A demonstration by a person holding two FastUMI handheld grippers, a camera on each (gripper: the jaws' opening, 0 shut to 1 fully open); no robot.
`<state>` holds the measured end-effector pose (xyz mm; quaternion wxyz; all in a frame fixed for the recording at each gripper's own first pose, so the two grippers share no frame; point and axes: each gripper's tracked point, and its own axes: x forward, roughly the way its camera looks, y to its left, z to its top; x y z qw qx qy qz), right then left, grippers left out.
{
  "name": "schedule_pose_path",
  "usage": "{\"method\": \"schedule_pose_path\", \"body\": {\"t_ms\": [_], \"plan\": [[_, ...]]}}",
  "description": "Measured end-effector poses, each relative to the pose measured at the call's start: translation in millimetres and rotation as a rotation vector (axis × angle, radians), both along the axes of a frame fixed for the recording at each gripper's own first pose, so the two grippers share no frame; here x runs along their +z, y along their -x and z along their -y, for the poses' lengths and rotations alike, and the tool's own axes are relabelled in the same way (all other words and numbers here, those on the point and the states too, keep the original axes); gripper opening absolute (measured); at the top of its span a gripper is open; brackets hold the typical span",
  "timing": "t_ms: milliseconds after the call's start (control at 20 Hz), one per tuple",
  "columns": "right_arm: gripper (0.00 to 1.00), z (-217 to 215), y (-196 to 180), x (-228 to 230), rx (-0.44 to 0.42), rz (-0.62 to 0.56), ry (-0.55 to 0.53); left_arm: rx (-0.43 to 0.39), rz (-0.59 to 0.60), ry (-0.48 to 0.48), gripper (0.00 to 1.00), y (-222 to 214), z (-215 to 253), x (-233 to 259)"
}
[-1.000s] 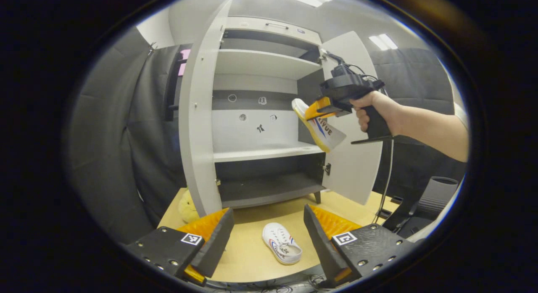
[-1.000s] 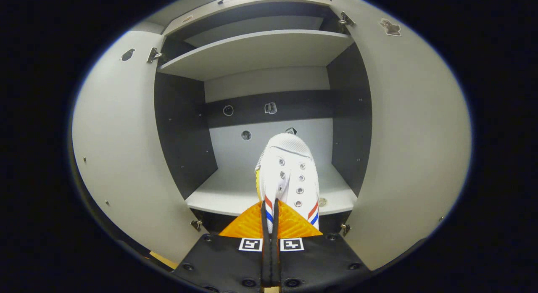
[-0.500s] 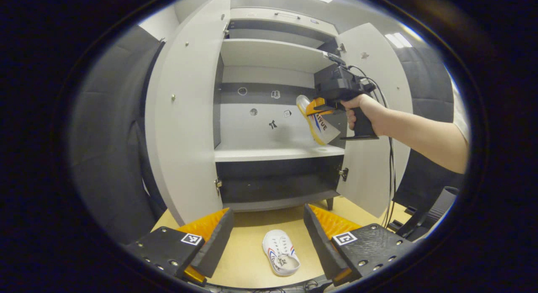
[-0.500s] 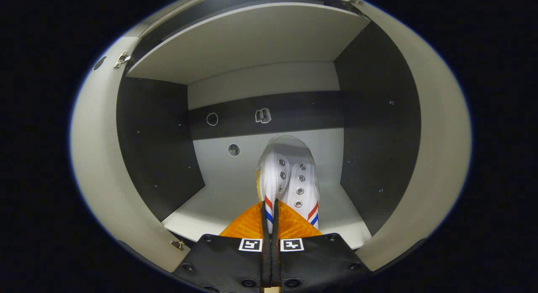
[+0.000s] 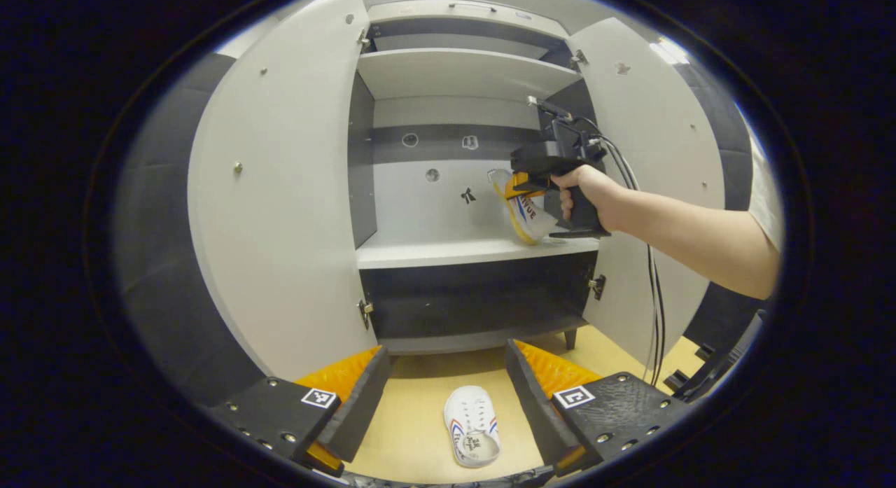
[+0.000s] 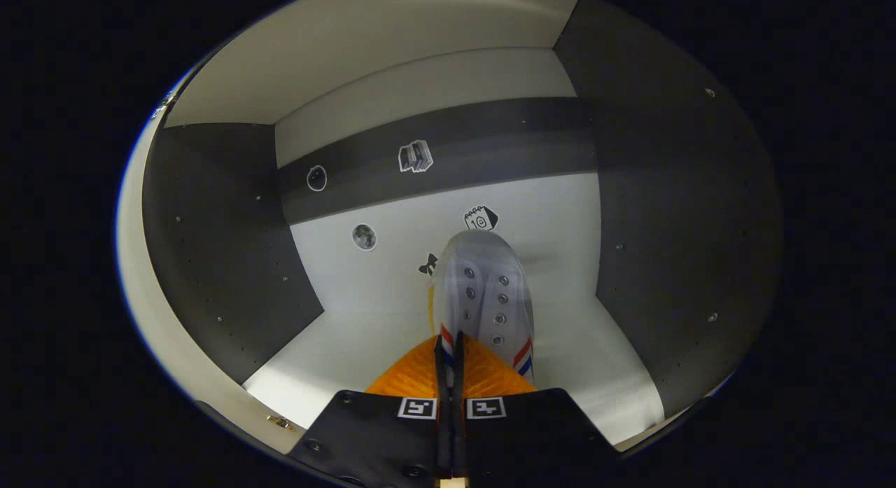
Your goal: Grab one shoe with the right hand and put it into the shoe cabinet, grab the other shoe with the left hand and put it into the shoe cabinet; then close the right door with the right hand and the left door with the left hand.
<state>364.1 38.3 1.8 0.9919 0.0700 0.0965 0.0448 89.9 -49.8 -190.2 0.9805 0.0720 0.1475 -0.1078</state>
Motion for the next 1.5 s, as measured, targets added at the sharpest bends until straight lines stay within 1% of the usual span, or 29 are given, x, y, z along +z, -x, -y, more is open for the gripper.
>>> {"method": "schedule_pose_path", "body": {"t_ms": [100, 200, 250, 300, 450, 550, 600, 650, 700, 750, 900, 950, 1000, 1050, 1100, 1150, 1200, 1300, 1400, 1500], "plan": [[0.01, 3, -1, -1, 0.005, -0.013, -0.008, 0.024, 0.002, -0.005, 0.94, -4, 3, 2], [0.01, 0, -11, -11, 0.018, -0.029, -0.020, 0.047, 0.001, -0.011, 0.94, -4, 4, 2], [0.01, 0, -15, -13, 0.021, -0.036, -0.028, 0.058, -0.003, -0.015, 0.96, -2, 5, 0], [0.02, 0, -18, -16, 0.022, -0.042, -0.029, 0.070, -0.007, -0.019, 0.96, -2, 6, 0], [0.00, -2, -23, -23, 0.025, -0.057, -0.027, 0.107, -0.016, -0.031, 0.96, 0, 8, -6], [0.05, -2, -27, -25, 0.026, -0.045, -0.012, 0.136, -0.019, -0.030, 0.96, 3, 10, -9], [0.12, -4, -27, -17, 0.043, -0.010, -0.009, 0.148, -0.021, -0.027, 0.96, 4, 12, -11], [0.14, -5, -26, -10, 0.036, 0.013, -0.007, 0.158, -0.022, -0.026, 0.96, 6, 15, -13], [0.25, -5, -24, -5, 0.026, 0.031, -0.009, 0.165, -0.021, -0.025, 0.95, 8, 17, -13], [0.30, -4, -21, -1, 0.023, 0.035, -0.012, 0.169, -0.020, -0.021, 0.95, 11, 19, -13], [0.96, -4, -2, 2, 0.021, 0.041, -0.003, 0.167, -0.022, 0.003, 0.96, 20, 21, -12], [0.98, -4, 6, 6, 0.019, 0.054, 0.007, 0.165, -0.018, 0.007, 0.96, 23, 18, -12], [0.92, -3, 17, 9, 0.013, 0.068, 0.020, 0.165, -0.019, 0.004, 0.95, 25, 14, -11], [0.98, -3, 29, 13, 0.012, 0.081, 0.029, 0.169, -0.022, -0.004, 0.96, 30, 7, -14], [0.98, -5, 42, 15, 0.014, 0.094, 0.038, 0.169, -0.027, -0.010, 0.94, 33, 0, -16], [0.98, -4, 56, 18, 0.013, 0.107, 0.049, 0.165, -0.033, -0.012, 0.97, 36, -5, -18], [0.98, -5, 69, 21, 0.013, 0.122, 0.060, 0.157, -0.038, -0.014, 0.95, 39, -9, -21], [0.98, -4, 100, 22, 0.005, 0.139, 0.076, 0.132, -0.046, -0.023, 0.96, 44, -17, -25], [0.98, -9, 132, 23, 0.007, 0.167, 0.060, 0.103, -0.050, -0.033, 0.96, 46, -22, -31], [0.98, -8, 162, 15, 0.001, 0.182, 0.078, 0.070, -0.048, -0.034, 0.96, 47, -25, -37]]}}
